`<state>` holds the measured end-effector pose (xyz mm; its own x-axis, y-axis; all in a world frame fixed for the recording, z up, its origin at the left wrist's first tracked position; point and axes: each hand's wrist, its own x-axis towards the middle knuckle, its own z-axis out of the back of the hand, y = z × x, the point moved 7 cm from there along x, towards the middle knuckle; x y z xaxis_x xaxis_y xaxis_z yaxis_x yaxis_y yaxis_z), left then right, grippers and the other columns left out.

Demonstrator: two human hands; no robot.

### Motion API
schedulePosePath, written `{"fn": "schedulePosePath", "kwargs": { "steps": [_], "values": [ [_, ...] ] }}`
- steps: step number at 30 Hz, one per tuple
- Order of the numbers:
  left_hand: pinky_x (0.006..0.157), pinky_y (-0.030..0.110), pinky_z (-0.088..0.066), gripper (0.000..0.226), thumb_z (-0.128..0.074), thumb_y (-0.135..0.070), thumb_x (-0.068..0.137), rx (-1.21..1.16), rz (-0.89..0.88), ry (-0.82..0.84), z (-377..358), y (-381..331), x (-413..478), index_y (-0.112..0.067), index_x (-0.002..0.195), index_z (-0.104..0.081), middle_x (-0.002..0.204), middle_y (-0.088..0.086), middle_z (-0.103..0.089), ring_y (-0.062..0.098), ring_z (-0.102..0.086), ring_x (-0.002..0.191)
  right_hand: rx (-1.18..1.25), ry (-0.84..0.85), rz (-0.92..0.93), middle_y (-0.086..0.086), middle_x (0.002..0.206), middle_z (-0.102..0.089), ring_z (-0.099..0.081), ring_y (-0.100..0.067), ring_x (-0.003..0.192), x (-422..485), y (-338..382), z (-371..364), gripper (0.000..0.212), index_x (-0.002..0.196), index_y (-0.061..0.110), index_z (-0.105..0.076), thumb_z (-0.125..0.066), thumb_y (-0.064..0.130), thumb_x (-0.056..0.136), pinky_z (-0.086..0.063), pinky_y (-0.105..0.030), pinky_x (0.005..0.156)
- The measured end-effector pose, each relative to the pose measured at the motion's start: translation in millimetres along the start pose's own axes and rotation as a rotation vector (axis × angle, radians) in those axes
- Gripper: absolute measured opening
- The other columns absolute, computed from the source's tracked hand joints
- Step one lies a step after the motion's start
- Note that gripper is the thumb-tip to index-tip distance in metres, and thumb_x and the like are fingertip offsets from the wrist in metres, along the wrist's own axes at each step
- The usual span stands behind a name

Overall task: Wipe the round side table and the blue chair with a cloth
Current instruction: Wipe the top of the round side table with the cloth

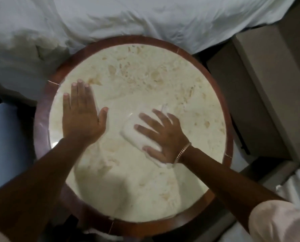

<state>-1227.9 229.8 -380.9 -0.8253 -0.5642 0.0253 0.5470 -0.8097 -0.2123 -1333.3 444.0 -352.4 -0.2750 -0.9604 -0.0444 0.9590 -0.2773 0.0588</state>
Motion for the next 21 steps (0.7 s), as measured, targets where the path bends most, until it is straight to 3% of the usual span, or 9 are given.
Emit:
{"fn": "schedulePosePath", "kwargs": {
  "steps": [1, 6, 8, 12, 13, 15, 18, 19, 21],
  "values": [
    [0.126, 0.053, -0.008, 0.08, -0.017, -0.056, 0.097, -0.002, -0.026, 0.007, -0.1, 1.6, -5.4, -0.004, 0.157, -0.003, 0.168, 0.021, -0.006, 0.034, -0.003, 0.156, -0.021, 0.003, -0.12, 0.001, 0.162, -0.028, -0.033, -0.033, 0.144, -19.7, -16.9, -0.3, 0.069, 0.15, 0.038, -0.025, -0.036, 0.065, 0.088, -0.036, -0.054, 0.104],
    [0.126, 0.053, -0.01, 0.08, -0.019, -0.054, 0.096, -0.036, -0.052, 0.019, 6.3, -0.1, -28.2, -0.004, 0.157, -0.003, 0.168, 0.019, -0.005, 0.033, -0.004, 0.156, 0.154, -0.246, -1.529, 0.0, 0.163, -0.023, -0.029, -0.038, 0.145, -151.9, -80.6, 16.9, 0.069, 0.152, 0.036, -0.018, -0.032, 0.062, 0.089, -0.026, -0.065, 0.112],
    [0.126, 0.053, -0.01, 0.081, -0.02, -0.054, 0.096, -0.054, -0.042, 0.056, 8.5, -1.6, -28.5, -0.004, 0.156, -0.002, 0.168, 0.019, -0.004, 0.033, -0.002, 0.156, 0.089, -0.174, -1.4, -0.001, 0.165, -0.019, -0.024, -0.039, 0.147, -141.8, -27.3, 12.2, 0.071, 0.153, 0.035, -0.014, -0.03, 0.063, 0.09, -0.021, -0.065, 0.114],
    [0.127, 0.047, -0.001, 0.082, -0.021, -0.056, 0.097, -0.083, -0.087, 0.169, 9.3, 5.2, -32.5, -0.005, 0.157, 0.002, 0.169, 0.017, 0.004, 0.029, 0.005, 0.156, 0.145, -0.013, -0.097, 0.001, 0.164, -0.025, -0.022, -0.036, 0.149, -99.7, 159.6, -12.2, 0.07, 0.151, 0.037, -0.027, -0.043, 0.062, 0.088, -0.026, -0.065, 0.109],
    [0.127, 0.044, 0.002, 0.081, -0.019, -0.056, 0.097, -0.131, -0.084, 0.204, 10.4, 8.2, -32.9, -0.006, 0.157, 0.003, 0.169, 0.015, 0.005, 0.027, 0.007, 0.156, 0.157, -0.003, 0.047, 0.002, 0.163, -0.026, -0.023, -0.036, 0.149, -102.3, 180.3, -16.3, 0.068, 0.15, 0.038, -0.03, -0.046, 0.06, 0.088, -0.025, -0.065, 0.109],
    [0.125, 0.038, 0.005, 0.077, -0.015, -0.055, 0.098, -0.318, -0.011, 0.26, 17.0, 16.8, -33.9, -0.009, 0.157, -0.001, 0.169, 0.011, 0.003, 0.022, 0.006, 0.156, 0.143, -0.024, -0.172, 0.003, 0.163, -0.026, -0.024, -0.034, 0.149, -92.4, 178.3, -16.0, 0.07, 0.151, 0.037, -0.029, -0.047, 0.059, 0.086, -0.028, -0.064, 0.108],
    [0.121, 0.022, 0.013, 0.069, -0.018, -0.043, 0.098, -0.58, 0.136, 0.197, 40.8, 26.9, -57.3, -0.007, 0.157, -0.015, 0.169, 0.011, -0.009, 0.02, 0.0, 0.156, 0.234, -0.041, -1.014, 0.003, 0.165, -0.019, -0.021, -0.033, 0.15, -74.8, 159.5, -1.7, 0.073, 0.153, 0.034, -0.021, -0.043, 0.06, 0.088, -0.029, -0.06, 0.11],
    [0.117, 0.014, 0.015, 0.066, -0.02, -0.038, 0.099, -0.653, 0.165, 0.146, 50.1, 26.5, -73.6, -0.005, 0.156, -0.02, 0.168, 0.011, -0.013, 0.02, -0.002, 0.156, 0.274, -0.045, -1.034, 0.003, 0.165, -0.017, -0.019, -0.032, 0.15, -60.6, 172.4, 3.6, 0.07, 0.153, 0.034, -0.02, -0.04, 0.058, 0.09, -0.027, -0.06, 0.112],
    [0.117, 0.01, 0.009, 0.061, -0.023, -0.035, 0.1, -0.793, 0.176, 0.112, 63.3, 17.3, -113.1, -0.006, 0.154, -0.025, 0.166, 0.009, -0.02, 0.016, -0.003, 0.155, 0.437, -0.125, -0.783, 0.005, 0.163, -0.025, -0.021, -0.025, 0.151, -28.7, 208.0, 9.9, 0.056, 0.149, 0.039, -0.029, -0.036, 0.048, 0.094, -0.025, -0.055, 0.116]
  ]
}}
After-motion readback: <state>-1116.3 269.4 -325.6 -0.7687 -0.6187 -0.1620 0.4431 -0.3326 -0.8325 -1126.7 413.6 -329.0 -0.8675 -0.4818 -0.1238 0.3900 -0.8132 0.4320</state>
